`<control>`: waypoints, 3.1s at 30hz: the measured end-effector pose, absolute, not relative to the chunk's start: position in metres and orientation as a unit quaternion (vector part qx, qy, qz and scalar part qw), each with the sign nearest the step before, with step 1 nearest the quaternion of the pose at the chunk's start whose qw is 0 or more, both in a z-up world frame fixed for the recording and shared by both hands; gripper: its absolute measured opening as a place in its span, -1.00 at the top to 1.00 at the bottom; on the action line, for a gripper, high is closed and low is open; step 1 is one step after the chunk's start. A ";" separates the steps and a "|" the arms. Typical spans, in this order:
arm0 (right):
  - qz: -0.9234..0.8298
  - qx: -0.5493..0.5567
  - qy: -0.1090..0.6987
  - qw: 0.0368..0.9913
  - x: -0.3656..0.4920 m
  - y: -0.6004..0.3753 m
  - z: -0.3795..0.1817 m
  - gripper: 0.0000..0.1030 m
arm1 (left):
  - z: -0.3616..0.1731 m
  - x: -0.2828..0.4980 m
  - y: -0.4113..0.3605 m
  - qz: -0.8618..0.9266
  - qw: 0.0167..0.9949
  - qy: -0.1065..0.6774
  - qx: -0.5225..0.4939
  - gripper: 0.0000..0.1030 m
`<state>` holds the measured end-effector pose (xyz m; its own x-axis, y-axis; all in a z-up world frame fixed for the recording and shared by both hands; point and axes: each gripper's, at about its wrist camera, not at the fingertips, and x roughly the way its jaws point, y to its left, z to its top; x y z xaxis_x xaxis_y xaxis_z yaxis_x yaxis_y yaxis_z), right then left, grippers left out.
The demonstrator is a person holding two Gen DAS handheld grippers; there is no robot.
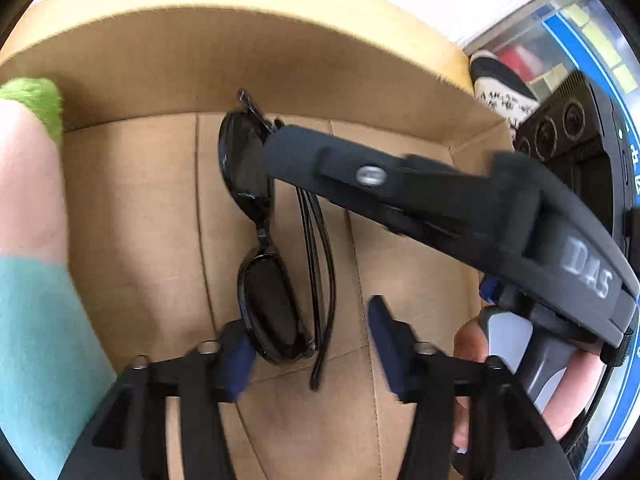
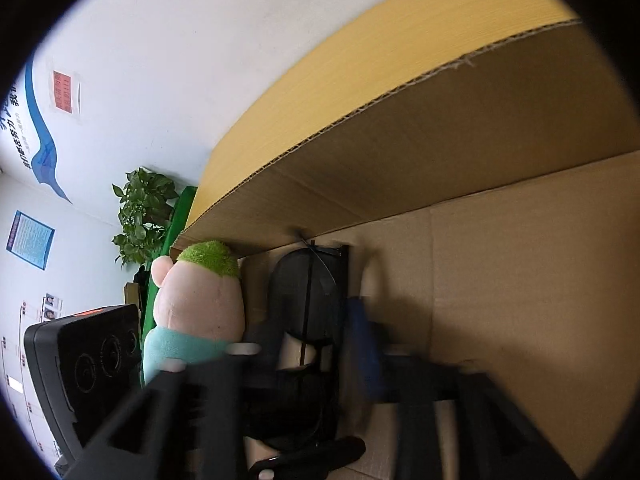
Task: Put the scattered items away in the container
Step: 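Carry the sunglasses into the box and open the right gripper, then withdraw the right gripper from the box toward the pink pen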
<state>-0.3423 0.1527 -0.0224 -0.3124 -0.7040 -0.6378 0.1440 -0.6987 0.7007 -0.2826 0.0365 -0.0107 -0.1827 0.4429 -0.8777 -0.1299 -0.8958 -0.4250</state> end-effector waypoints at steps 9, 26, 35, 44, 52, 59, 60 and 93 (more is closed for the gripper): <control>-0.824 0.438 -0.225 0.280 -0.285 0.183 0.058 -0.46 | 0.058 -0.222 0.022 0.840 0.175 -0.076 -0.508 -0.53; -0.936 0.319 0.011 0.148 -0.045 0.185 0.138 -0.56 | 0.129 -0.015 0.009 0.954 0.071 -0.002 -0.290 -0.99; -0.937 0.310 0.036 0.157 -0.010 0.178 0.148 -0.56 | 0.136 0.024 0.013 0.956 0.074 0.000 -0.284 -0.99; -0.936 0.308 0.042 0.163 0.008 0.175 0.148 -0.56 | 0.138 0.039 0.018 0.957 0.075 -0.002 -0.281 -0.99; -0.936 0.309 0.041 0.163 0.014 0.179 0.149 -0.56 | 0.135 0.043 0.026 0.955 0.067 0.012 -0.289 -0.99; -0.936 0.310 0.043 0.164 0.015 0.180 0.147 -0.56 | 0.138 0.048 0.026 0.956 0.079 0.007 -0.284 -0.99; -0.935 0.311 0.042 0.165 0.015 0.180 0.146 -0.56 | 0.138 0.048 0.026 0.956 0.080 0.007 -0.284 -0.99; -0.883 0.432 0.013 0.184 0.059 0.289 0.050 -0.52 | 0.053 0.037 0.058 0.874 0.187 -0.057 -0.444 -0.99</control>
<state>0.0590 0.2889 0.0498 -0.5595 -0.3133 -0.7673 0.3365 -0.9319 0.1351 0.0367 0.0578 0.0531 -0.5352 0.3770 -0.7560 -0.2762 -0.9238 -0.2651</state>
